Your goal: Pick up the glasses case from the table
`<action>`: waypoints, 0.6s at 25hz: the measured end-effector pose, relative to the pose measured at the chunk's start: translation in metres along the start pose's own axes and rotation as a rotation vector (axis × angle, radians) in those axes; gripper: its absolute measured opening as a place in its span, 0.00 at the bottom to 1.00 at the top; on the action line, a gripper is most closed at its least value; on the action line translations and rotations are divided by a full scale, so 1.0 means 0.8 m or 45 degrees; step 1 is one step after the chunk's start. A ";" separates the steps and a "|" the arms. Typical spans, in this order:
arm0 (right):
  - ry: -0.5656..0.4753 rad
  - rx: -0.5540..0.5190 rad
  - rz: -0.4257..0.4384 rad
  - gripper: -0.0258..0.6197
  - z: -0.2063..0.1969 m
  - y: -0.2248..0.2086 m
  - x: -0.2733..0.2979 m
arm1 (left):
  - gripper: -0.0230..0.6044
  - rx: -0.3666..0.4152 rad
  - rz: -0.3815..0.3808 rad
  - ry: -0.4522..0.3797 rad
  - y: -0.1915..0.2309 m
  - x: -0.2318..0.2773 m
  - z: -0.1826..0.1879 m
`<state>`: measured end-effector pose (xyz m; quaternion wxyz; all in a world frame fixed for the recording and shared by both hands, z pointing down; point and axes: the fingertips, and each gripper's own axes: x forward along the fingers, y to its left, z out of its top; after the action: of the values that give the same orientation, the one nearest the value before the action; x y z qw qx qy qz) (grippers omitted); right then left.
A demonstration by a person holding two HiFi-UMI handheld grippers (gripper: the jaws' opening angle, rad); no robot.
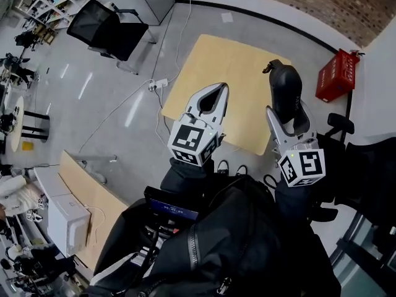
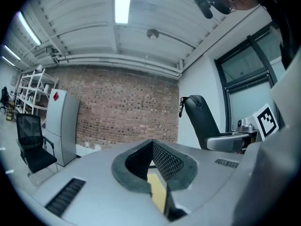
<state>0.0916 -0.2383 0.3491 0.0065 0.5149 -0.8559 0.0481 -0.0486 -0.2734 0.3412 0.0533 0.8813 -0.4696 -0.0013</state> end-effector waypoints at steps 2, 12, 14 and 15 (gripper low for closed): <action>-0.043 -0.021 0.004 0.56 0.022 0.000 0.001 | 0.03 0.018 0.002 -0.047 0.000 0.004 0.024; -0.222 -0.051 0.014 0.56 0.078 0.010 0.004 | 0.03 0.100 -0.003 -0.202 0.010 0.001 0.087; -0.238 -0.059 0.012 0.56 0.081 0.012 0.004 | 0.03 0.118 0.001 -0.227 0.011 0.000 0.092; -0.242 -0.065 0.014 0.56 0.082 0.013 0.004 | 0.03 0.123 0.003 -0.234 0.011 -0.001 0.094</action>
<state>0.0839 -0.2421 0.2834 -0.0620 0.5122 -0.8563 -0.0229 -0.0605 -0.2847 0.2669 -0.0326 0.8784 -0.4731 -0.0593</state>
